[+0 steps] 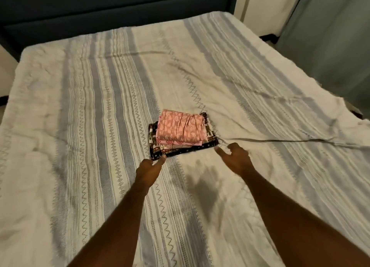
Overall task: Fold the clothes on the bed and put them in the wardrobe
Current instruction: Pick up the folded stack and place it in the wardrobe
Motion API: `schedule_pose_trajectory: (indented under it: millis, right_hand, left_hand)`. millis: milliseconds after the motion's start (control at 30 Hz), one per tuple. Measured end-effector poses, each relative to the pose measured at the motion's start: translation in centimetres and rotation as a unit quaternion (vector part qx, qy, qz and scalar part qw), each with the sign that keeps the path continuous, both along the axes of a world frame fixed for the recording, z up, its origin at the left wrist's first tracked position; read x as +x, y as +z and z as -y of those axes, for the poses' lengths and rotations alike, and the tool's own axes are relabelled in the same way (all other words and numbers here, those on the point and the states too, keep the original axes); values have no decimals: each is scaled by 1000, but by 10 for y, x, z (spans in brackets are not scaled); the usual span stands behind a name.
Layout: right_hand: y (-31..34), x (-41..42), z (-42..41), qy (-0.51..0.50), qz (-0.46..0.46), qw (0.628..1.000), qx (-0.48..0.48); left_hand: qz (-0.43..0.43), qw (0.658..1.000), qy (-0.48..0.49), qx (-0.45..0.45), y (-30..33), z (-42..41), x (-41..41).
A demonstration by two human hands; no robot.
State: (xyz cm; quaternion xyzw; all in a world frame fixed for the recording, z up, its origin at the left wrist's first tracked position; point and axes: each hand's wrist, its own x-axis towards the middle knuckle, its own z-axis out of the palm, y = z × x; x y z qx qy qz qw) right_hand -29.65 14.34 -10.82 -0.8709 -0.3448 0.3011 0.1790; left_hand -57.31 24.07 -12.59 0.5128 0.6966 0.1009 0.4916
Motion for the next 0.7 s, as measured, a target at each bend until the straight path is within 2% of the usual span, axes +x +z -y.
schedule_pose_trajectory:
  millis: [133, 333, 400, 500, 600, 700]
  right_hand:
    - [-34, 38, -56, -25, -77, 997, -5]
    - [-79, 53, -146, -43, -207, 977, 34]
    - [-89, 44, -168, -58, -254, 965, 31]
    - [-99, 26, -179, -67, -273, 959, 22]
    - [-118, 18, -185, -77, -312, 947, 22]
    - [-123, 10, -177, -73, -342, 937, 26]
  left_hand:
    - [10, 996, 70, -56, -41, -44, 7]
    - [108, 983, 123, -84, -84, -95, 30]
    - [118, 979, 147, -80, -106, -110, 37]
    - [81, 982, 166, -49, -110, -111, 47]
    - [150, 977, 148, -38, -118, -109, 58]
    - [172, 972, 151, -45, -120, -112, 61]
